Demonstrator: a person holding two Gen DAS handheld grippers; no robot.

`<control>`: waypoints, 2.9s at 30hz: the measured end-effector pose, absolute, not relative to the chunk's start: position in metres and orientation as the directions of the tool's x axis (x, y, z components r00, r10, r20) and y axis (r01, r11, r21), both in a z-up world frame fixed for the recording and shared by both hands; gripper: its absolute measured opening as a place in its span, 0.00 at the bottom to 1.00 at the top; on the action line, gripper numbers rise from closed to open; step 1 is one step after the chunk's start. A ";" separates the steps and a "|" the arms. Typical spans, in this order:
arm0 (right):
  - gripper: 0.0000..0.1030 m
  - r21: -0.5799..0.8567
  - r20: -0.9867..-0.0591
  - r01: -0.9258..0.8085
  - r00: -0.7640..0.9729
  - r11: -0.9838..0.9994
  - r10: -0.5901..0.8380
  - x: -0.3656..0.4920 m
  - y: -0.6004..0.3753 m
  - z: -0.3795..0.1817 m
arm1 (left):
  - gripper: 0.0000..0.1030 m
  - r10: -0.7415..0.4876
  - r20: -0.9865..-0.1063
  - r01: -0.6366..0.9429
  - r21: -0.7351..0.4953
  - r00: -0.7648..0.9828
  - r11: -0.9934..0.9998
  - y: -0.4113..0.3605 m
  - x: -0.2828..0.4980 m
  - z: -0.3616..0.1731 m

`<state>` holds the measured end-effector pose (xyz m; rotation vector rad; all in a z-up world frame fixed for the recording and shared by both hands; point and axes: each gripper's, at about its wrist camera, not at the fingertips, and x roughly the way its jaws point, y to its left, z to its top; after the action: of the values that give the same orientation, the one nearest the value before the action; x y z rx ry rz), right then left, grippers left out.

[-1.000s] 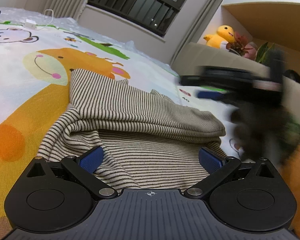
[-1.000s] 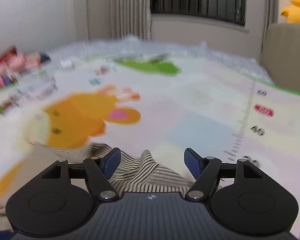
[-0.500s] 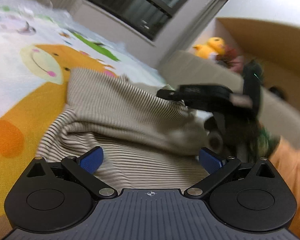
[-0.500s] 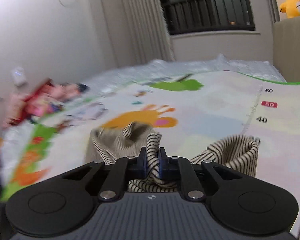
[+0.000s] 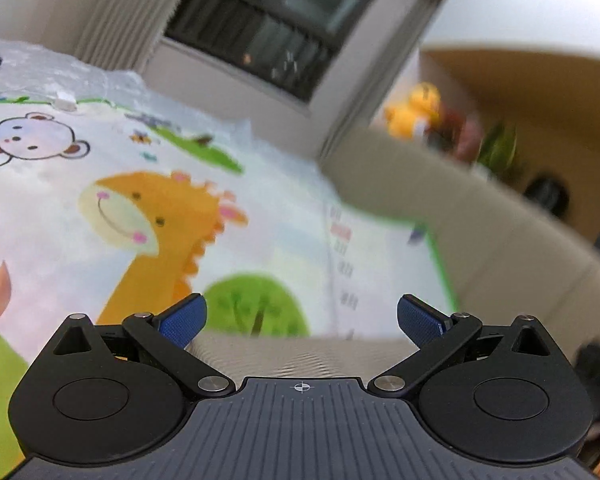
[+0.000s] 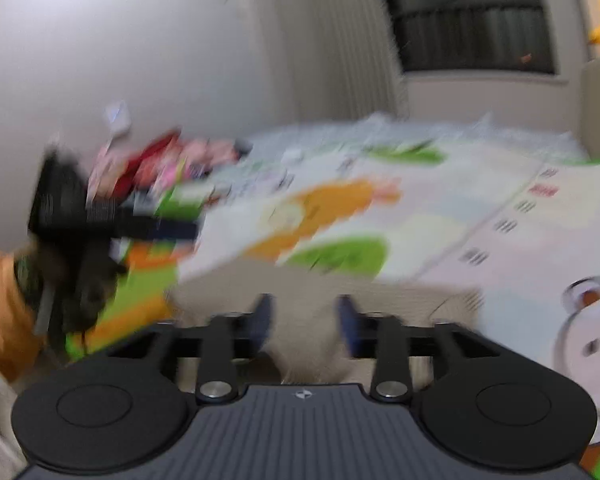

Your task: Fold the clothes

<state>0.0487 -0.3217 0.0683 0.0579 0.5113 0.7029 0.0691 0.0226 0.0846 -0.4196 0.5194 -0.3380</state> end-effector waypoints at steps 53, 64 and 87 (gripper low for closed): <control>0.64 0.401 -0.500 -0.267 0.738 0.877 0.453 0.105 -0.360 0.004 | 0.80 -0.369 -0.596 0.152 -0.383 0.713 0.911 0.034 0.082 0.046; 0.49 0.304 -0.581 -0.268 0.709 0.914 0.401 0.137 -0.331 -0.023 | 0.85 -0.491 -0.635 0.189 -0.483 0.596 0.855 0.012 0.083 0.028; 0.59 0.328 -0.539 -0.285 0.726 0.901 0.426 0.094 -0.373 0.035 | 0.88 -0.372 -0.625 0.067 -0.455 0.687 0.888 0.053 0.108 0.043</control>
<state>0.0939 -0.3732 0.0351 0.2296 0.6485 0.3957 0.1085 0.0526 0.0427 -0.4194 0.7802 -0.2539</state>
